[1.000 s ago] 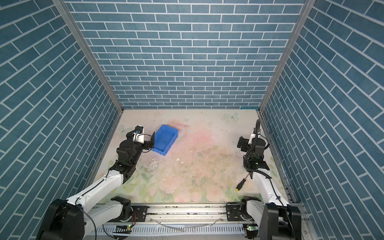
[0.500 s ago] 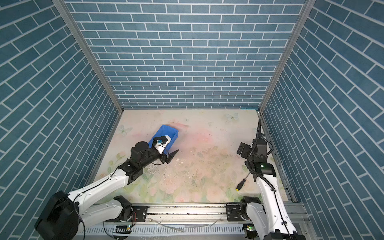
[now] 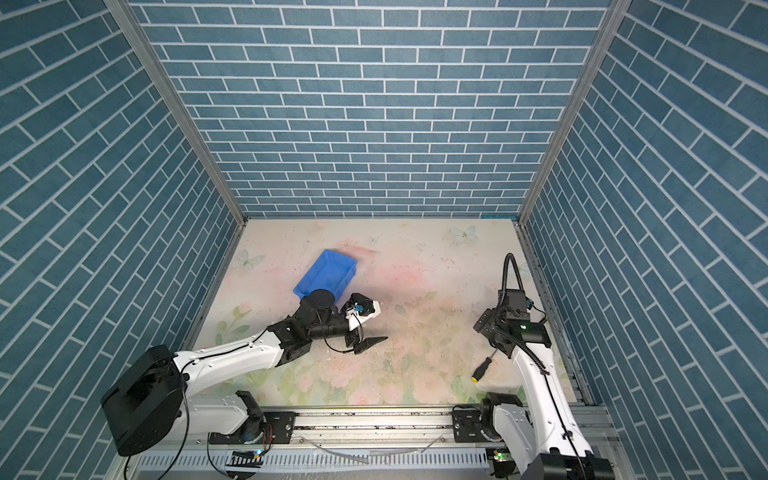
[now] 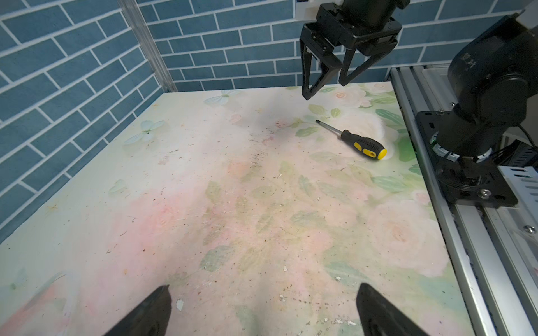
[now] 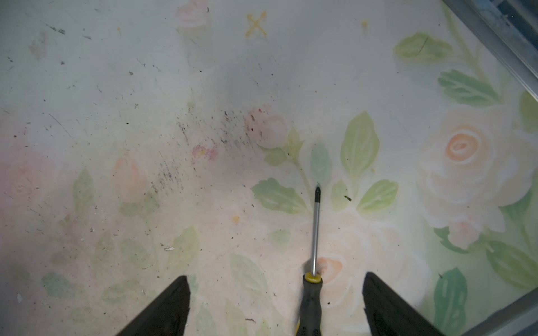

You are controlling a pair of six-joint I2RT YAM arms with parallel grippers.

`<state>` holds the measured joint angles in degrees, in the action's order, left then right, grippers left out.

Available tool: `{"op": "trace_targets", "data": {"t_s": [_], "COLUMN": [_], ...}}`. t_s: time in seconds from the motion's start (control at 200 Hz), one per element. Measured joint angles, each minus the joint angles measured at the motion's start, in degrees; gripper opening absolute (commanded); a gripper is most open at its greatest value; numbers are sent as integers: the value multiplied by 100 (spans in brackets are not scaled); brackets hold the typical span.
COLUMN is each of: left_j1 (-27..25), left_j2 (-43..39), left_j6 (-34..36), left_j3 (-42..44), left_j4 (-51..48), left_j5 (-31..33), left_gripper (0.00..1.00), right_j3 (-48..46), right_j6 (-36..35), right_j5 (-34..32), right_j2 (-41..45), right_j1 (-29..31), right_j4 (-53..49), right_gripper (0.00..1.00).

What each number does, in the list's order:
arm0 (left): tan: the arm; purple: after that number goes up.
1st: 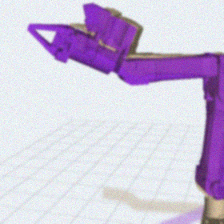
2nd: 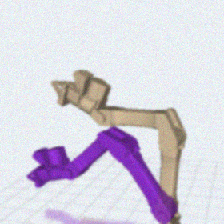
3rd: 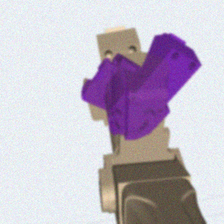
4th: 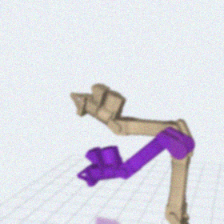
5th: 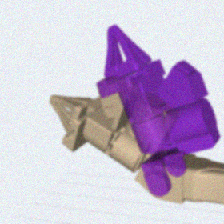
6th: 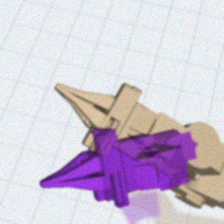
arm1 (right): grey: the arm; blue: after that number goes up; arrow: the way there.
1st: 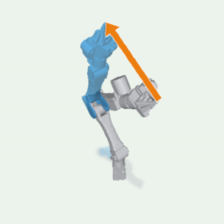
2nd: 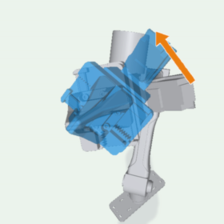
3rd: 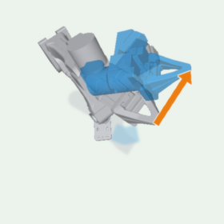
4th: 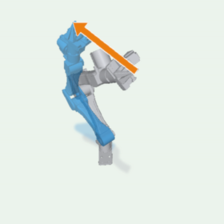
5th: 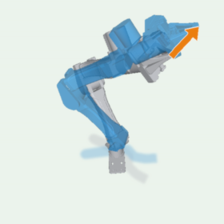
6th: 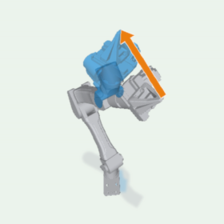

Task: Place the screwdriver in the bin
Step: 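Close the right gripper on the screwdriver handle and lift it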

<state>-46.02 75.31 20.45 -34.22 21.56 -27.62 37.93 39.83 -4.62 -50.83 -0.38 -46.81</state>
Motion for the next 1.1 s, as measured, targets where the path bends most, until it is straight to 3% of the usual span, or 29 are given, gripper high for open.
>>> {"op": "trace_targets", "data": {"t_s": [0.58,0.69,0.93,1.1], "left_j1": [-35,-37,-37,-39], "left_j2": [98,98,101,105], "left_j6": [238,243,240,219], "left_j3": [-48,-48,-48,-48], "left_j4": [-28,-26,-24,-15], "left_j5": [17,44,90,195], "left_gripper": [100,100,100,100], "right_j3": [-815,-901,-964,-994], "right_j6": [511,544,568,605], "right_j5": [216,227,155,109], "right_j2": [-916,-1056,-1257,-1102], "right_j1": [0,0,0,0], "right_j4": [205,365,656,737], "right_gripper": [66,54,17,3]}}
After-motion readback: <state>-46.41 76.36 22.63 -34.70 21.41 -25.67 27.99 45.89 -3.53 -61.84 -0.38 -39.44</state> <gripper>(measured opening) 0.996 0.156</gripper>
